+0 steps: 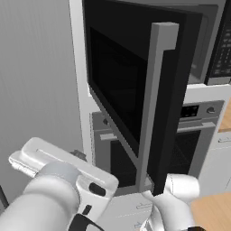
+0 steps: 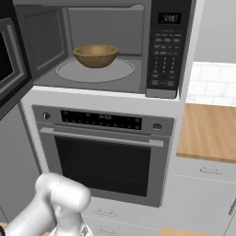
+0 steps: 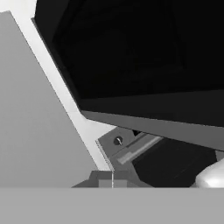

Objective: Open the microwave, place the bowl with waffle inside the microwave, then close the microwave door and turn it on.

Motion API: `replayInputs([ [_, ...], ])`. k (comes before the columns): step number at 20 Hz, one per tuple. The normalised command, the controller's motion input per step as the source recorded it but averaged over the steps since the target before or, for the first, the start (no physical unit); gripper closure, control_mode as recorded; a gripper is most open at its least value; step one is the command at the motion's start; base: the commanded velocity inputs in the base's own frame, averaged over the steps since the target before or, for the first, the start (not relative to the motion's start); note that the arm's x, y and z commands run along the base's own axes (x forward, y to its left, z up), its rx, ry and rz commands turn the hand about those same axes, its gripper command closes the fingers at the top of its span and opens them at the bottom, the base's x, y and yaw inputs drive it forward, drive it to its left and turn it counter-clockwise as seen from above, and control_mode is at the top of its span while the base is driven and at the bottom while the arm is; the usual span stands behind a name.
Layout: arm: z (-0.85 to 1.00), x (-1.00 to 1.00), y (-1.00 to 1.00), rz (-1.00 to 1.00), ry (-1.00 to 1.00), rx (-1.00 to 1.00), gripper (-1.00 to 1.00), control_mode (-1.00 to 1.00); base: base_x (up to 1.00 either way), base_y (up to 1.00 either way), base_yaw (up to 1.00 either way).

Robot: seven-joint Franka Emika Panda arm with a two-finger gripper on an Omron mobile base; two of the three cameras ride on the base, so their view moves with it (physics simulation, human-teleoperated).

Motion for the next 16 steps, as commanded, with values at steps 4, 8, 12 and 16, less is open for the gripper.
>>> replayInputs([
  [4, -0.11, 0.96, -0.12, -0.35, 0.01, -0.01, 1.0, -1.0, 0.0, 0.0, 0.0],
  [8, 0.0, 0.78, -0.64, -0.4, 0.0, 0.0, 1.0, -1.0, 0.0, 0.0, 0.0],
  [12, 0.0, 0.27, -0.95, -0.18, 0.0, 0.0, 1.0, -1.0, 0.0, 0.0, 0.0],
  [16, 0.03, -0.18, -1.0, -0.02, -0.06, 0.0, 1.0, -1.0, 0.0, 0.0, 0.0],
])
